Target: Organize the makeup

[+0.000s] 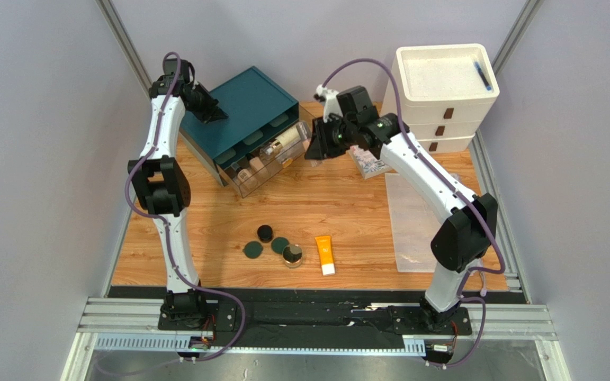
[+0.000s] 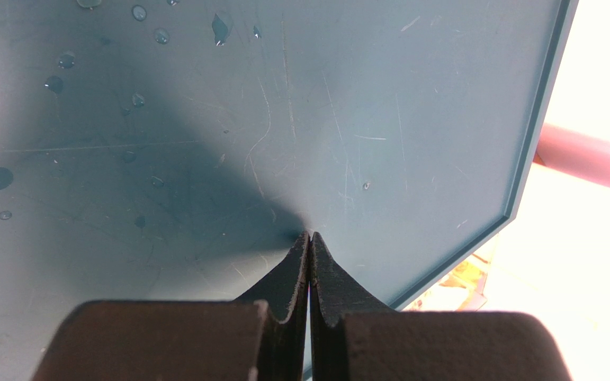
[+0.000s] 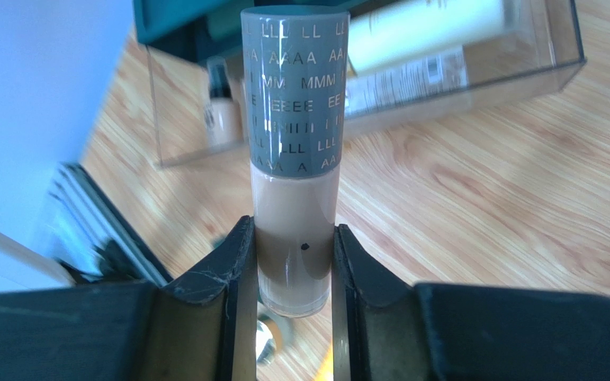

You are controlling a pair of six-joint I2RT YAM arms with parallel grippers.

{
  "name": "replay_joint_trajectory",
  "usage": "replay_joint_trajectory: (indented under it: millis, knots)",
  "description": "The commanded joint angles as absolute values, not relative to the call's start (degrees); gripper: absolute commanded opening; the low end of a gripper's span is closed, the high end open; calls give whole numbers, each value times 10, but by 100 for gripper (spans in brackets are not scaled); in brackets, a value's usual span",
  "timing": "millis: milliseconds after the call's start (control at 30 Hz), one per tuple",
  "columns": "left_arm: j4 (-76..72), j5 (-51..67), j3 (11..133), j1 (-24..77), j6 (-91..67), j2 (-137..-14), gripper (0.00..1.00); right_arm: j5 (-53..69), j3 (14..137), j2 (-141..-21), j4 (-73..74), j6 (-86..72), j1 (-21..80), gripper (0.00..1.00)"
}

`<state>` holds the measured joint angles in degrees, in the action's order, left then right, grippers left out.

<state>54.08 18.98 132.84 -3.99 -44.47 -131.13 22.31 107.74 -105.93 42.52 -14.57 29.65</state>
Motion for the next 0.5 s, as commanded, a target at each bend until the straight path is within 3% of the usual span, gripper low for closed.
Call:
replay_joint_trajectory:
  millis: [0, 167, 467]
  knots:
    - [665, 126, 1287, -31, -407, -1351, 0, 314, 1143, -1132, 361, -293, 280, 0]
    - [666, 124, 1287, -31, -406, -1351, 0, 352, 1173, -1189, 262, -446, 265, 0]
    - [664, 126, 1288, -31, -407, -1350, 0, 365, 1227, -1257, 206, -527, 287, 0]
